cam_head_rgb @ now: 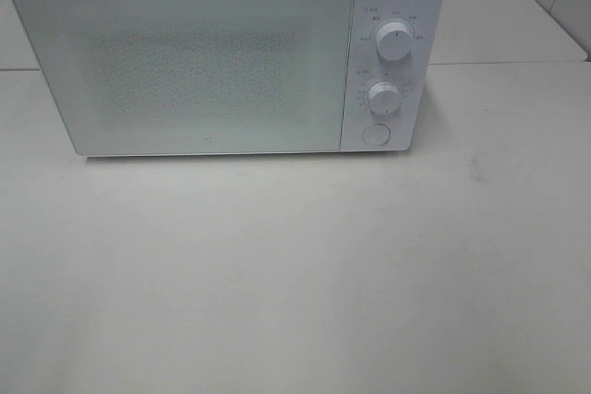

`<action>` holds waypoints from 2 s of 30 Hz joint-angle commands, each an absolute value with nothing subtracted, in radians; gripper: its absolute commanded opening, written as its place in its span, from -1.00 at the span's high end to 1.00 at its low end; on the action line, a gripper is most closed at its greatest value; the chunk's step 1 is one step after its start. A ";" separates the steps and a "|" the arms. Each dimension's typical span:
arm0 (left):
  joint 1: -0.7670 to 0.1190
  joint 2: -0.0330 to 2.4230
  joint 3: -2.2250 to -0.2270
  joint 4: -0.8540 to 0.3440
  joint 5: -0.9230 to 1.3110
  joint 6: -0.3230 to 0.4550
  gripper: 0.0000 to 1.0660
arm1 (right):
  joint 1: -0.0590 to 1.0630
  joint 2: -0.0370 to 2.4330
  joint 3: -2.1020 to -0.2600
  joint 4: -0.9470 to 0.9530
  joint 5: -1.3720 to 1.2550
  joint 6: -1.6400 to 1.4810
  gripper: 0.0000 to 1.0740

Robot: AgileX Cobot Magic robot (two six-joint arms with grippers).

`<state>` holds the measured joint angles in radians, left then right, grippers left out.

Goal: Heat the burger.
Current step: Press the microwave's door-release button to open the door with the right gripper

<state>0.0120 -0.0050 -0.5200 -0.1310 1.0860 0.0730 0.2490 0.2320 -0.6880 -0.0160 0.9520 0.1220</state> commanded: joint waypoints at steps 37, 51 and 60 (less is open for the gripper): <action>0.009 -0.020 -0.518 -0.135 1.073 0.073 -0.83 | 0.215 -0.032 -0.497 -0.024 0.994 0.105 -0.42; 0.009 -0.020 -0.518 -0.135 1.073 0.073 -0.83 | 0.215 0.147 -0.558 -0.012 0.913 0.094 -0.42; 0.009 -0.020 -0.518 -0.135 1.073 0.073 -0.83 | 0.215 0.373 -0.550 -0.012 0.726 0.094 -0.41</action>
<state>0.0120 -0.0050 -0.5200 -0.1310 1.0860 0.0730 0.2190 0.3660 -0.5520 -0.0150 0.7510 0.1060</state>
